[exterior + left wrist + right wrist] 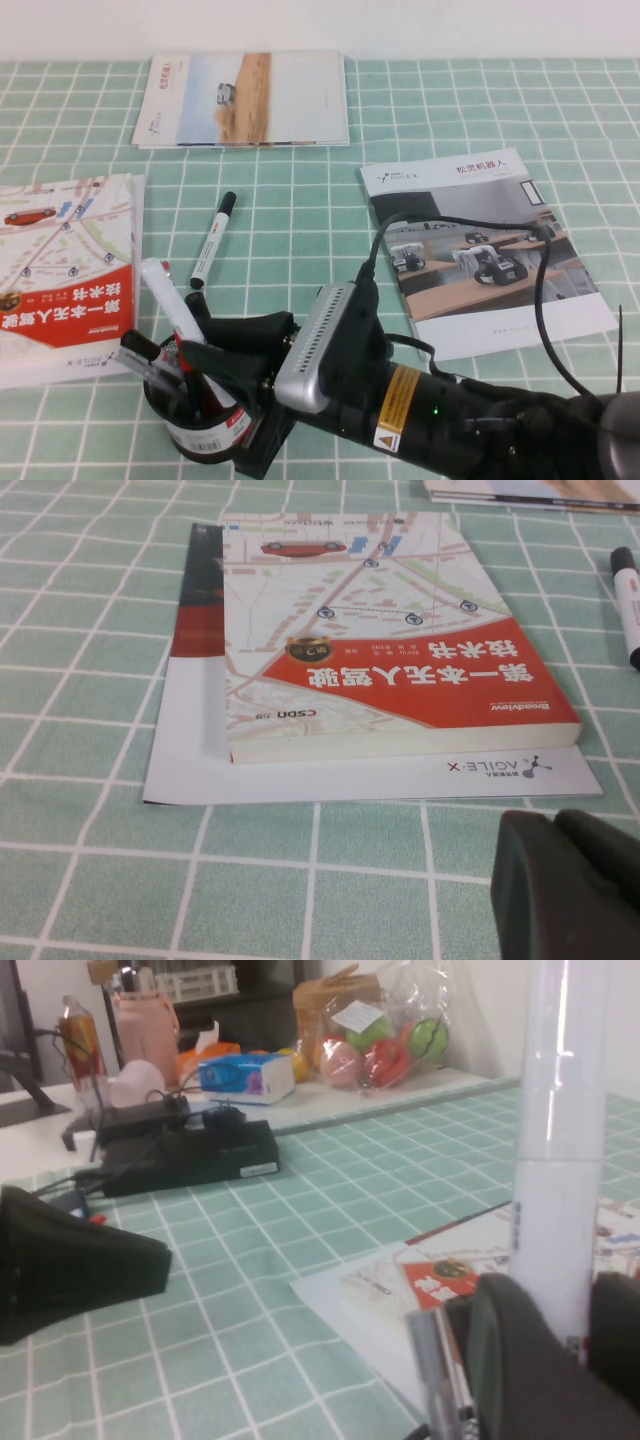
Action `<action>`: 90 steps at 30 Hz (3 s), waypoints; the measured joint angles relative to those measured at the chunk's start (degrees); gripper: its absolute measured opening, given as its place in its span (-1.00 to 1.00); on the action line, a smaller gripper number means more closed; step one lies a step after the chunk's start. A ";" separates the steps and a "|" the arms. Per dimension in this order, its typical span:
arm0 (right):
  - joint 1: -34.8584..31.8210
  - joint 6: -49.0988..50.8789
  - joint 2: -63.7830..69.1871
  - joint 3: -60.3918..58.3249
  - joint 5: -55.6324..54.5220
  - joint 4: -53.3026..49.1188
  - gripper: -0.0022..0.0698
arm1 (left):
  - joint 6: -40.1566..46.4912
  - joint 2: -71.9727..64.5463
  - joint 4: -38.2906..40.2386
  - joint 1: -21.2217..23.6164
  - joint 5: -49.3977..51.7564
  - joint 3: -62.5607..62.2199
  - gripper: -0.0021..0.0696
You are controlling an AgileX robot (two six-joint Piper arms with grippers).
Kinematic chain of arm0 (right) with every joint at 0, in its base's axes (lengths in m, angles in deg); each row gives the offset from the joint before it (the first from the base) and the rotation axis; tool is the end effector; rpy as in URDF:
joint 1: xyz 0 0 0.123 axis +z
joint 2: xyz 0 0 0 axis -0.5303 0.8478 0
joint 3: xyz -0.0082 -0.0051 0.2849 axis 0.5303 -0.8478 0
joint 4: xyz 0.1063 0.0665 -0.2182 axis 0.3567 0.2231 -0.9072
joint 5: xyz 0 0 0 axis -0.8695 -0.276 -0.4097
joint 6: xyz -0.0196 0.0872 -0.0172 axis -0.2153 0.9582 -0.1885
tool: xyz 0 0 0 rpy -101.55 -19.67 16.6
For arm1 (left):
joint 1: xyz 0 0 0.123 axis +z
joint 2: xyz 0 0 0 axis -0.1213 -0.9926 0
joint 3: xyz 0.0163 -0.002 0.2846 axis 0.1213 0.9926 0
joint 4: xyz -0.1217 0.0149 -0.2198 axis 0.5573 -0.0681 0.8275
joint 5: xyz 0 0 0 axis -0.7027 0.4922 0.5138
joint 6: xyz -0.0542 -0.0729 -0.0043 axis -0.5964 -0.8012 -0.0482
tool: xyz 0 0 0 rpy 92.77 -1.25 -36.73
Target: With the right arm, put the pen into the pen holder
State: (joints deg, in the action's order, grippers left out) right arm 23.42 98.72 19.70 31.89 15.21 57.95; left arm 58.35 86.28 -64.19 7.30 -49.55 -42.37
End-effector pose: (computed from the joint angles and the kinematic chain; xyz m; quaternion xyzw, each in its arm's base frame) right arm 0.1742 0.2966 0.2114 -0.3930 0.5701 0.4305 0.5790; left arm 0.0520 -0.0009 0.1721 -0.0077 0.8060 -0.0105 0.5918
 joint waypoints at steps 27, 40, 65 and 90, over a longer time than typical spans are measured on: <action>0.00 -4.03 6.26 3.27 0.22 2.37 -0.16 | 0.00 0.00 0.00 0.00 0.00 0.00 -0.95; 0.00 -4.03 -15.61 -6.39 19.70 2.59 -0.34 | 0.00 0.00 0.00 0.00 0.00 0.00 -0.95; -0.10 -0.14 -55.38 -15.32 75.76 3.72 -0.99 | 0.00 0.00 0.00 0.00 0.00 0.00 -0.95; -47.96 3.52 -97.21 -43.38 68.35 5.66 -0.99 | 0.00 0.00 0.00 0.00 0.00 0.00 -0.95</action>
State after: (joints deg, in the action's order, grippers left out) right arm -24.54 102.23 -77.51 -11.49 83.56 63.61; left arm 58.35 86.28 -64.19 7.30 -49.55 -42.37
